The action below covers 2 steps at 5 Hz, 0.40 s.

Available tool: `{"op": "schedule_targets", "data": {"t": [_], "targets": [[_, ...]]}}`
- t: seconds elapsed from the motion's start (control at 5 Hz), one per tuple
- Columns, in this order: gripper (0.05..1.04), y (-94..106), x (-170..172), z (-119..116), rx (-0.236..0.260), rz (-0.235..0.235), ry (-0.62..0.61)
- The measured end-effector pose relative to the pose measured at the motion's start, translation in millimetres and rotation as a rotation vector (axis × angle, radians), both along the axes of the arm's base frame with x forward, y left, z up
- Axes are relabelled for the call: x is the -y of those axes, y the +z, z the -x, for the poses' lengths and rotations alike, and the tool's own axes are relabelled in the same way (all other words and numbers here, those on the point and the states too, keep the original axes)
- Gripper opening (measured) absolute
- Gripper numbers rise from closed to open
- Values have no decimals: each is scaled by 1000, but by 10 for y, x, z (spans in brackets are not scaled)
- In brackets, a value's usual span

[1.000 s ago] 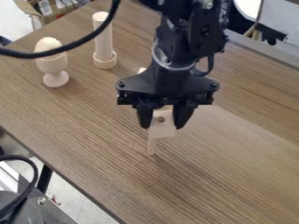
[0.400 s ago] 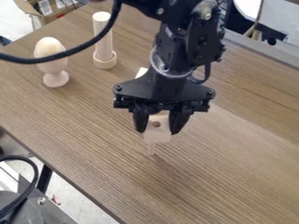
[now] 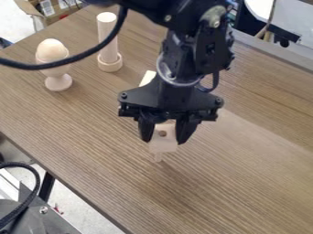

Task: Put the cube with a hole on top of the cylinder block

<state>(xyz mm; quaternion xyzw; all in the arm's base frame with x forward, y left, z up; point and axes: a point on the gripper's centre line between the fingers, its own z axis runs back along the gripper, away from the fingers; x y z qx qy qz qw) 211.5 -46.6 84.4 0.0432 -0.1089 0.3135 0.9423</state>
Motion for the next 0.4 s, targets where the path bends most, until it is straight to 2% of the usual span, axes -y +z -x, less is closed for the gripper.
{"op": "schedule_targets", "data": {"t": [0.4], "targets": [[555, -27, -20, -9, -4, -16, 8]]}}
